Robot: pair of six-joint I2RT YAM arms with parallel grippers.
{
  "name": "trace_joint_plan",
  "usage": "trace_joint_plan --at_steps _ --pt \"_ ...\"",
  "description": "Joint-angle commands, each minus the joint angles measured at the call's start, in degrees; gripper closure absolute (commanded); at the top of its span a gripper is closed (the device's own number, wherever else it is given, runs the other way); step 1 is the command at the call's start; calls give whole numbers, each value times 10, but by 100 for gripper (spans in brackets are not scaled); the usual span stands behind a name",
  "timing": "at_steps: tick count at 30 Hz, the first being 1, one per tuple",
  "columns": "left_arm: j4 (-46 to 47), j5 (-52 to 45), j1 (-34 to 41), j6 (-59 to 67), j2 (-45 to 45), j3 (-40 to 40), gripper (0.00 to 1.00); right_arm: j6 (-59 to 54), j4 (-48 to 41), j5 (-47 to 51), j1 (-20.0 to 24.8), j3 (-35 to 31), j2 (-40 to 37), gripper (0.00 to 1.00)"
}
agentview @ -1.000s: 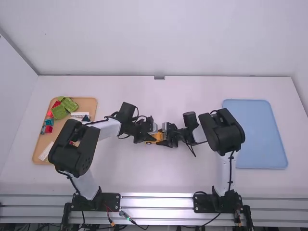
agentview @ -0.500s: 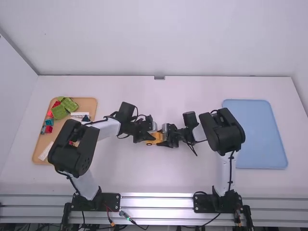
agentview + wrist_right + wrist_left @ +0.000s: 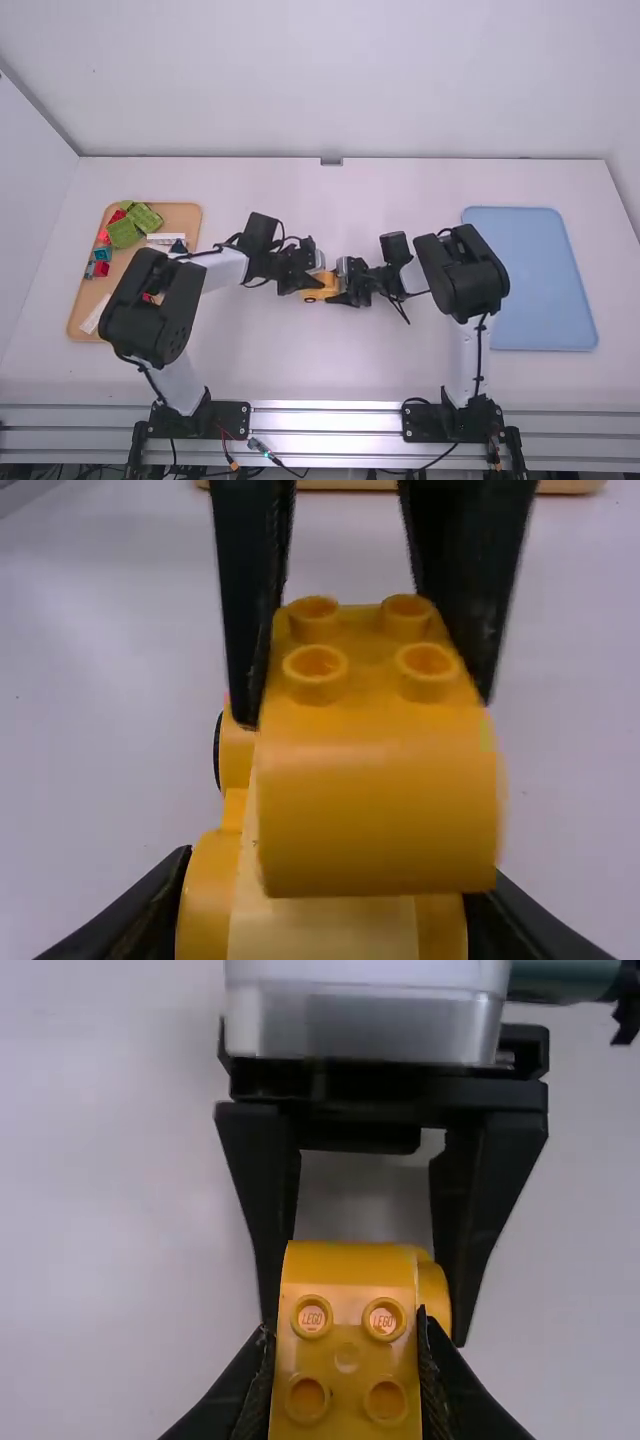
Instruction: Assemble lego blocks to make yellow taxi
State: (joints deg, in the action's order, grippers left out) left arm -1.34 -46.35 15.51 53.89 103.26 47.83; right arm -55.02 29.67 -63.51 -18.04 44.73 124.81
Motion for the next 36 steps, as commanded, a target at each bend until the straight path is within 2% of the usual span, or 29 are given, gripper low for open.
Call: trace_joint_plan --at_steps 1,22,31,36 --pt "0 -12 -7 -18 -6 -12 98 7 -12 35 0 -9 11 66" --pt "-4 -37 -5 -20 31 -6 98 7 -12 35 0 -9 11 66" --pt "31 25 -1 -21 30 -6 98 7 -13 36 5 -8 11 67" --pt "69 21 -1 -15 30 5 98 7 -13 35 9 -8 11 66"
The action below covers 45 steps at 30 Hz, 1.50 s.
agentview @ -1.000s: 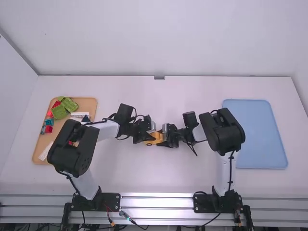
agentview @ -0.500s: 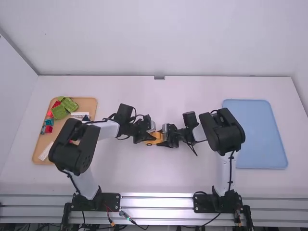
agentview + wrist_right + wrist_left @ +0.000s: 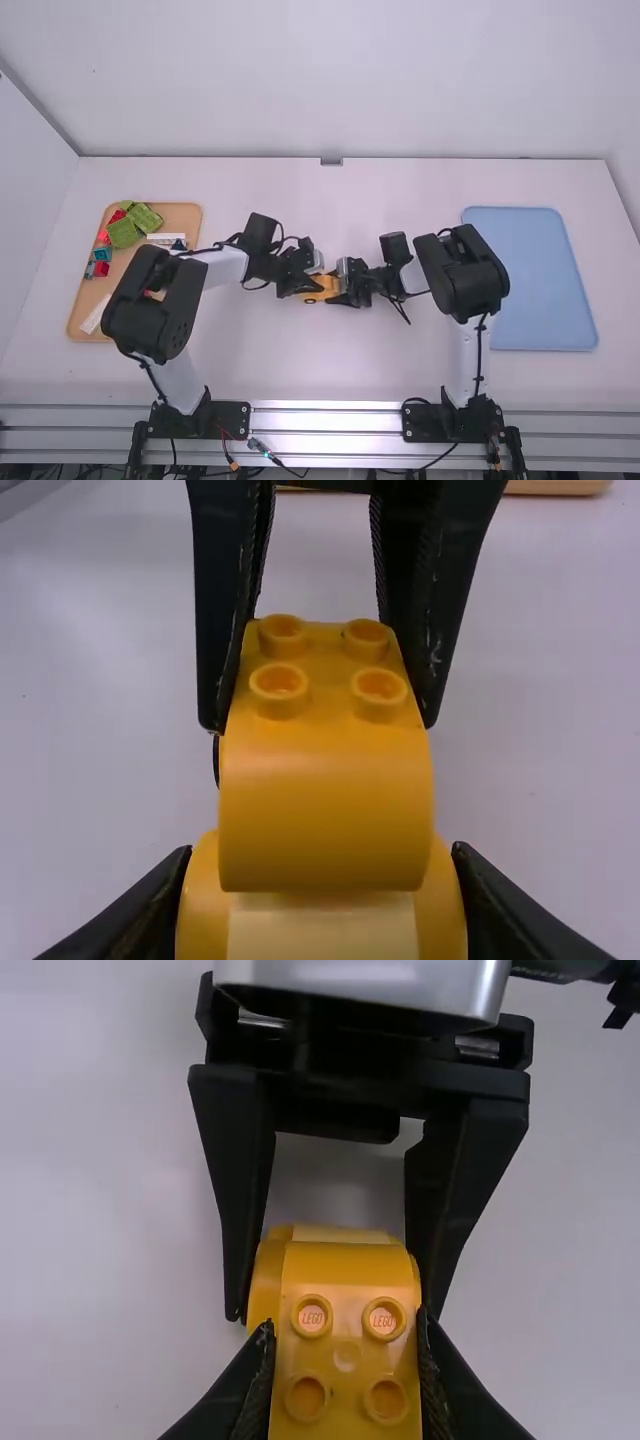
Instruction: Assemble lego blocks to make yellow taxi
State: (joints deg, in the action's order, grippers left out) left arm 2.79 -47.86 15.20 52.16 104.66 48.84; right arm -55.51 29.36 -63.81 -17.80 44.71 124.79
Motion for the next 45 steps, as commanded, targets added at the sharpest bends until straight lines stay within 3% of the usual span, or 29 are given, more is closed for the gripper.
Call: trace_joint_plan --at_steps 1,4,9,13,24,29,33,45 --pt "38 38 2 3 16 0 98 12 -10 38 7 -8 11 66" --pt "60 37 2 3 16 13 98 12 -9 38 4 -8 11 67" --pt "73 -54 2 54 16 14 98 13 -10 38 9 -8 11 66" --pt "72 -54 2 47 16 10 98 12 -9 38 9 -8 11 67" --pt "-57 -37 2 -46 14 -28 98 12 -10 39 9 -8 11 67" --pt "15 55 2 -63 -27 7 98 12 -12 38 8 -8 11 67" --pt "77 66 3 -22 -61 24 98 12 -11 38 9 -8 11 67" --pt "-53 23 -1 -22 -37 -49 98 12 -12 38 9 -7 11 67"
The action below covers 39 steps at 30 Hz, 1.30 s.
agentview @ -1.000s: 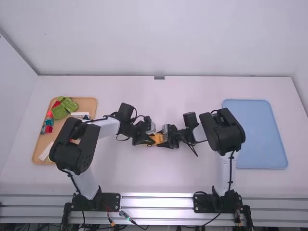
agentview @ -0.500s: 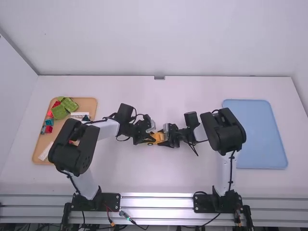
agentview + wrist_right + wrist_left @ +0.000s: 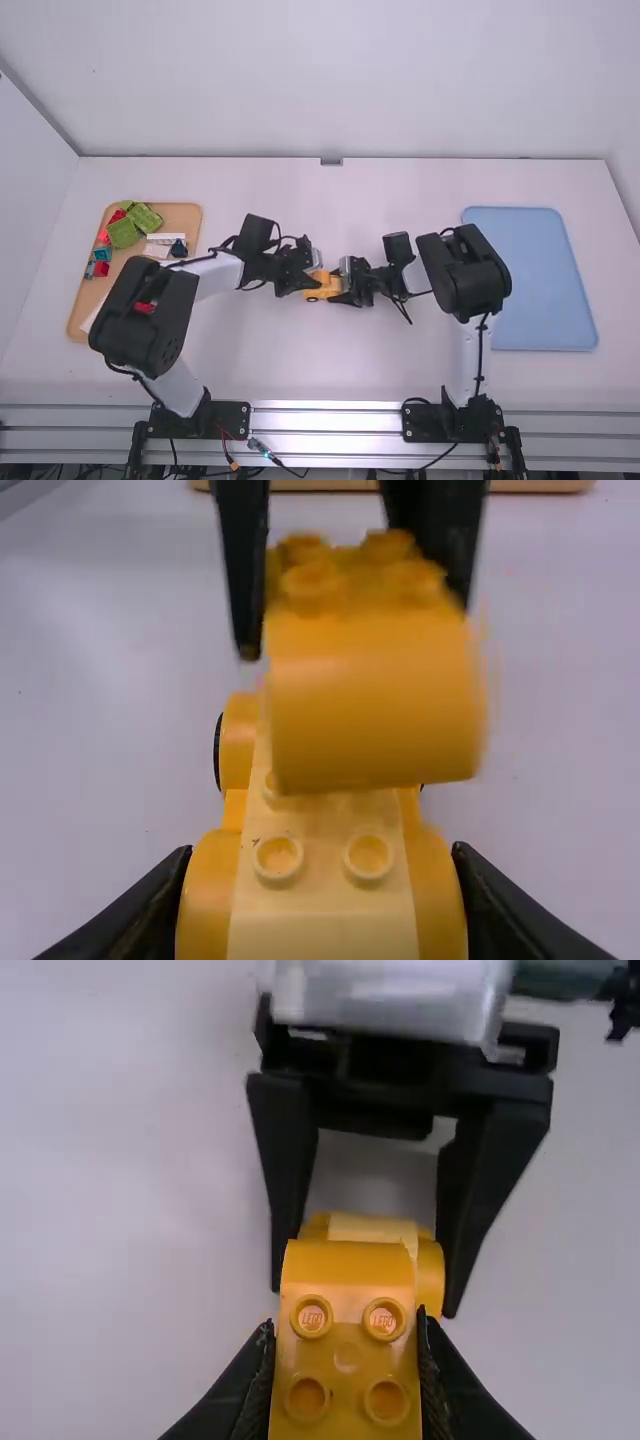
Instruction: Assemble lego blocks to make yellow taxi
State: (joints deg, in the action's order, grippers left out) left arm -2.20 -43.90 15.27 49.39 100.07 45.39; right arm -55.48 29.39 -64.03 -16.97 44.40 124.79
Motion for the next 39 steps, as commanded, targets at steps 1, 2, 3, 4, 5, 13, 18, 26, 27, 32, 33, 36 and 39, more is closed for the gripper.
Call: trace_joint_plan --at_steps 1,2,3,4,5,13,18,26,27,32,33,36,39 --pt "-3 -17 -1 6 9 -16 98 12 -12 40 1 -4 11 67" --pt "-2 -17 3 6 9 -16 98 12 -12 40 0 -4 11 68" --pt "-2 -17 3 6 9 -16 98 12 -11 40 0 -4 11 67" --pt "-2 -17 4 6 9 -16 98 12 -11 40 0 -4 11 67" --pt "-5 -17 5 6 10 -16 98 12 -12 40 0 -4 11 67" --pt "-33 -33 3 6 40 -13 98 12 -13 40 0 -5 11 66" --pt "-30 -37 7 16 47 -9 98 12 -14 40 0 -5 11 67" --pt "-29 -64 9 31 56 -9 98 12 -14 39 0 -5 11 66" --pt "-31 -62 9 28 59 -9 98 12 -14 38 0 -5 11 66" --pt "-30 -63 13 30 64 -9 98 12 -14 38 0 -5 11 66" --pt "-31 -62 15 30 64 -9 98 12 -14 38 0 -5 11 66" --pt "-28 -58 24 32 64 -9 98 12 -14 39 0 -5 11 66" --pt "-26 -18 42 29 64 -9 98 12 -14 39 0 -5 11 67"
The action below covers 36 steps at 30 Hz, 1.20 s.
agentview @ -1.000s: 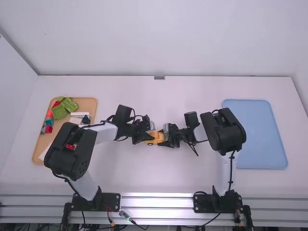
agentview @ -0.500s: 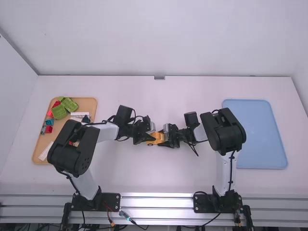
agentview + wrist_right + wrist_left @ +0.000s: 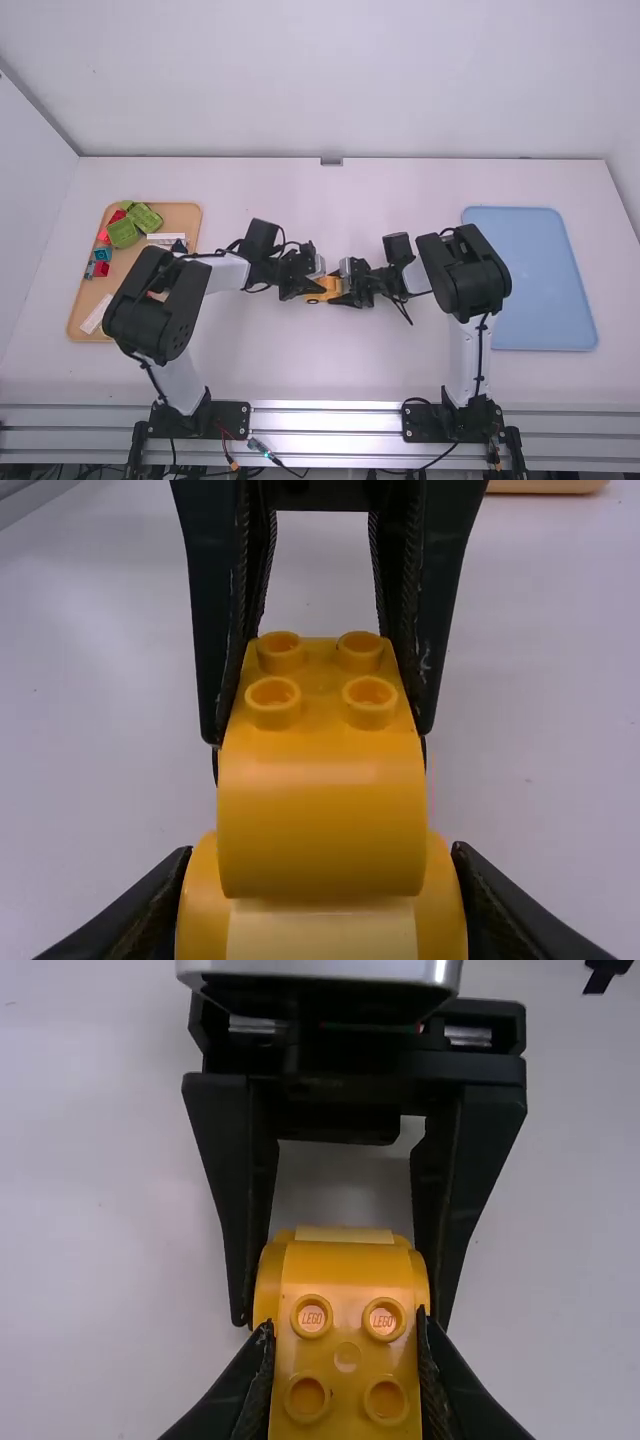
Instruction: Assemble lego blocks to make yellow taxi
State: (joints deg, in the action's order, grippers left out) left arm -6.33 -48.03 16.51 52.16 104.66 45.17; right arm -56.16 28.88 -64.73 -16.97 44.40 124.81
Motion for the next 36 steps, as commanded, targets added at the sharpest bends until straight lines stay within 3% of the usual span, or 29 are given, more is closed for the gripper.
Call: trace_joint_plan --at_steps 1,15,31,36 --pt "15 34 35 -3 18 -7 98 19 -9 45 0 -5 11 66" --pt "71 100 49 -14 18 14 98 19 -9 46 0 -5 11 66" --pt "91 101 51 -14 18 24 98 19 -9 47 0 -5 11 66" --pt "89 100 47 -14 18 24 89 19 -9 47 1 -5 11 66"
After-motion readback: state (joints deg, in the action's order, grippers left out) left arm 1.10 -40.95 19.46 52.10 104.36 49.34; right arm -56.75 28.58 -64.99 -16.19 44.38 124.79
